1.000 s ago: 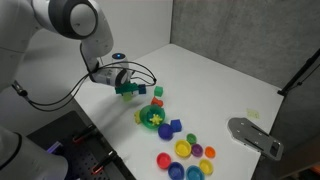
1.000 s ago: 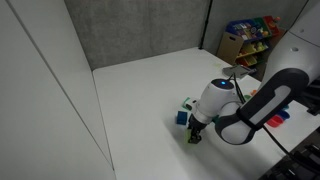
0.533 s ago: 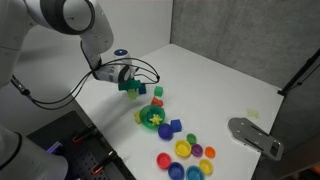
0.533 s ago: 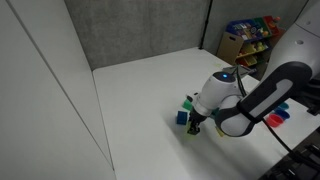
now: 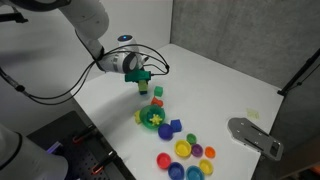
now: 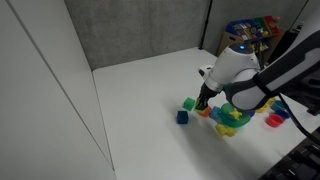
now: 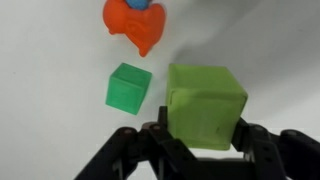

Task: Pick up the light green block and place it in the green bowl

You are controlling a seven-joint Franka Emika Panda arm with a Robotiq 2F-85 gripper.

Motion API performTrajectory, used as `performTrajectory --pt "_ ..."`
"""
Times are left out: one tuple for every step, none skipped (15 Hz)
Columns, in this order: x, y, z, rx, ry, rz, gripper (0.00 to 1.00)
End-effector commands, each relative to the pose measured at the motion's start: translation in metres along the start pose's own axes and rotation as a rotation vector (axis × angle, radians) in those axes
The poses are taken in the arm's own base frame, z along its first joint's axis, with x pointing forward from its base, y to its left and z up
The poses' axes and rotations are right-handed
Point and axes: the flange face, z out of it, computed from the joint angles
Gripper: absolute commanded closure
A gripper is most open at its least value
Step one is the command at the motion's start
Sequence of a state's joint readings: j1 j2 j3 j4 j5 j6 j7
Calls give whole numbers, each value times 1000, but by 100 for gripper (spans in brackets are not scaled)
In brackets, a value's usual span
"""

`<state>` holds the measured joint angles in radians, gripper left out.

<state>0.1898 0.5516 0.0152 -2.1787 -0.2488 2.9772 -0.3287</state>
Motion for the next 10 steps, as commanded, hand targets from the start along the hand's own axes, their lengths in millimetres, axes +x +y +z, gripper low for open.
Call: performTrajectory --pt "-35 28 -34 -52 -41 85 69" --pt "-46 36 -39 -61 -53 108 69" --pt "-59 44 -43 -68 -65 131 69" --pt "-71 51 -47 -77 -75 152 69" --pt "-83 57 -49 -81 -86 171 69" --pt "-94 62 -51 -84 -99 189 69" --pt "-106 65 -49 -82 -117 204 69" --pt "-116 68 -49 -82 -133 220 69" --pt "-125 70 -48 -79 -147 233 63" --pt "-133 72 -47 -77 -159 243 19"
